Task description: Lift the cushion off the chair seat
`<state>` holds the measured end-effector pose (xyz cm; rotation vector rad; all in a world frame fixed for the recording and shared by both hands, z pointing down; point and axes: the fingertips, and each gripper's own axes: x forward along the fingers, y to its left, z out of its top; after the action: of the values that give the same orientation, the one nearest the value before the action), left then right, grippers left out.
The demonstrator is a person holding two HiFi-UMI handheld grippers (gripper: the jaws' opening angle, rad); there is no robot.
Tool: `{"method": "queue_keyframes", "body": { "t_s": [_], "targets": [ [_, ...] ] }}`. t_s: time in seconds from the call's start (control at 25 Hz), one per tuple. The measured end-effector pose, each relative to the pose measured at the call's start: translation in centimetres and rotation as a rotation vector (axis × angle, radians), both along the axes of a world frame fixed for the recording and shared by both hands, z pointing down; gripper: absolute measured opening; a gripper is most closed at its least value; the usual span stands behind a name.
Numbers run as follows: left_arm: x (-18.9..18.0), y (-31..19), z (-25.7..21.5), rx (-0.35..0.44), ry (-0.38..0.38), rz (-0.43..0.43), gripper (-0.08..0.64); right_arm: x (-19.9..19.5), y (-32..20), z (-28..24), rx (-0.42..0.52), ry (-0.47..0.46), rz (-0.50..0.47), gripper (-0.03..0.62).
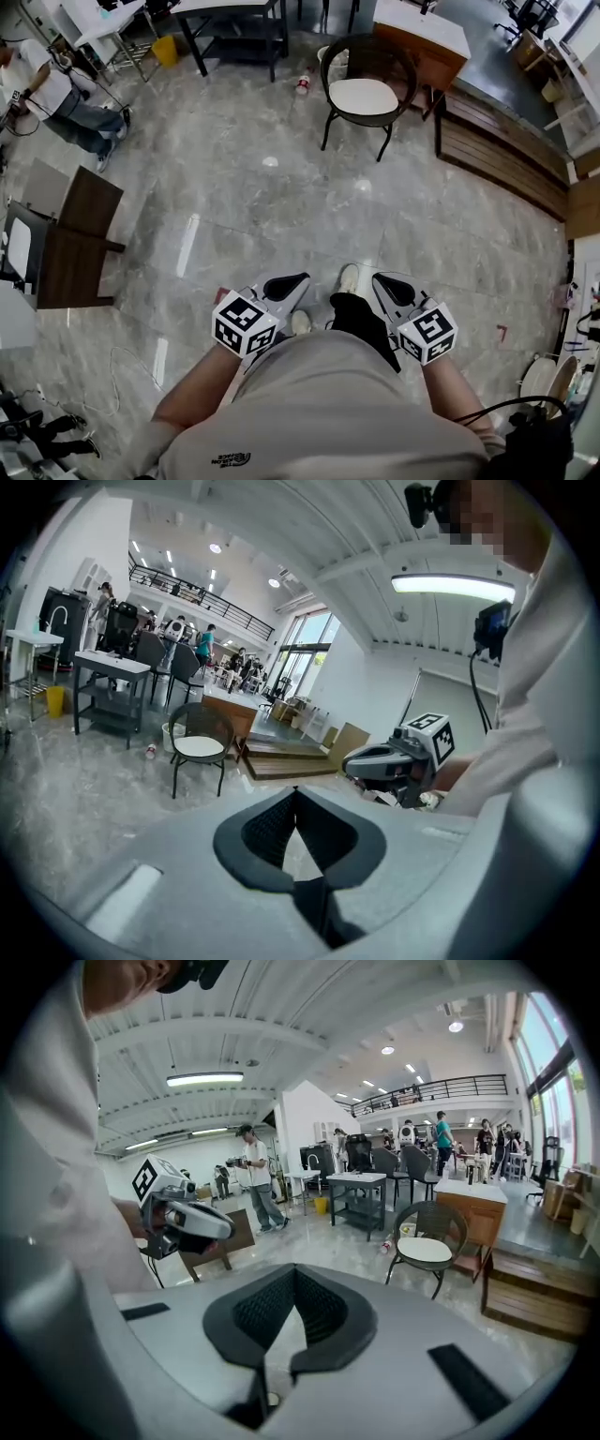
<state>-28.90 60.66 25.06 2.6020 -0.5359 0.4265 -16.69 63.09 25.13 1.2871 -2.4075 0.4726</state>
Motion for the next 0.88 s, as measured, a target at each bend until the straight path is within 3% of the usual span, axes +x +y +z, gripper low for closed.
{"method": "queue_keyframes", "body": {
  "t_s": [0.16, 0.32, 0.4, 0.64, 0.88],
  "targets": [
    [3.5, -4.0, 0.6, -0.007, -0.002, -0.012, 0.008, 3.4, -3.8, 1.2, -0.001, -0.03, 0.017, 0.018],
    [7.9, -9.2, 0.2, -0.015, -0.006, -0.031, 0.008, 7.4, -9.6, 1.6, 0.012, -0.018, 0.013, 0.118],
    [10.3, -12.1, -0.2, -0.006, -0.022, -0.037, 0.027, 9.7, -12.8, 1.4, 0.024, -0.026, 0.015, 0.131],
    [16.8, -19.3, -1.5, 0.008, -0.057, -0.04, 0.074, 15.7, -20.3, 0.3, 0.067, -0.052, 0.011, 0.137],
    [21.3, -24.3, -1.4, -0.018, -0.055, -0.045, 0.087, 19.8, -25.0, 1.4, 0.036, -0.077, 0.044, 0.138]
  ]
}}
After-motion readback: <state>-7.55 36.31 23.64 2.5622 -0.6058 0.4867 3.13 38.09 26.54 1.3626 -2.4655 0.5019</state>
